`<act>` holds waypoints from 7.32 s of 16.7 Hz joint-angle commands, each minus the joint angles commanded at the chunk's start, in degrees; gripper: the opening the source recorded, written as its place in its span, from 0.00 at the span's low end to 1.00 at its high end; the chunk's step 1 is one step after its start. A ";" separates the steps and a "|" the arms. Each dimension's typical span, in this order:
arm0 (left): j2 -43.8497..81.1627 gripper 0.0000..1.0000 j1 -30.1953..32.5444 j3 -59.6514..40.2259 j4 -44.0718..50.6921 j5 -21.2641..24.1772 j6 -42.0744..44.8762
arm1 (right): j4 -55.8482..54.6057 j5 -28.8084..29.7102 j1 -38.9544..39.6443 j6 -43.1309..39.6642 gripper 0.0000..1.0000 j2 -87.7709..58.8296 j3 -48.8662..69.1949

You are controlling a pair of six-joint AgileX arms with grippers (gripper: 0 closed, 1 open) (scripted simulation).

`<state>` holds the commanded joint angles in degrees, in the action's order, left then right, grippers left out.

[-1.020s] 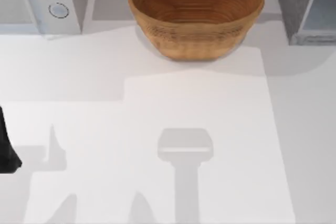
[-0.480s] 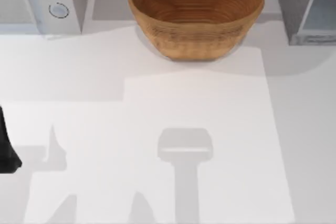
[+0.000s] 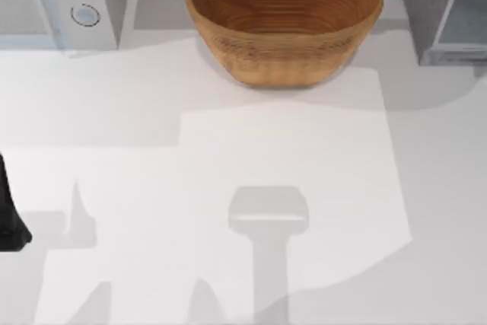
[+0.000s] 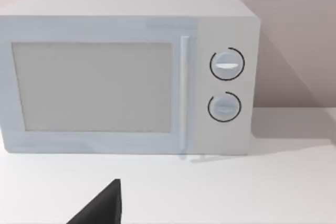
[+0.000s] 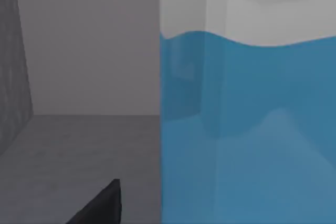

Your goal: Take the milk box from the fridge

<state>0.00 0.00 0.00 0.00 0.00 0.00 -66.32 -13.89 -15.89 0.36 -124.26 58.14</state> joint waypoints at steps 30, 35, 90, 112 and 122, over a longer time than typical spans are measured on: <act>0.00 1.00 0.00 0.00 0.00 0.00 0.00 | 8.40 1.95 1.84 -0.09 0.10 -8.55 16.90; 0.00 1.00 0.00 0.00 0.00 0.00 0.00 | 8.40 1.95 1.84 -0.09 0.00 -8.55 16.90; 0.00 1.00 0.00 0.00 0.00 0.00 0.00 | 55.80 10.76 12.24 -0.07 0.00 106.81 -49.62; 0.00 1.00 0.00 0.00 0.00 0.00 0.00 | 42.92 5.46 19.14 -0.31 0.00 97.21 -52.62; 0.00 1.00 0.00 0.00 0.00 0.00 0.00 | 2.59 -9.60 25.55 0.86 0.00 45.66 -43.98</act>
<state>0.00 0.00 0.00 0.00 0.00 0.00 -63.73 -23.48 9.66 1.23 -78.59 14.15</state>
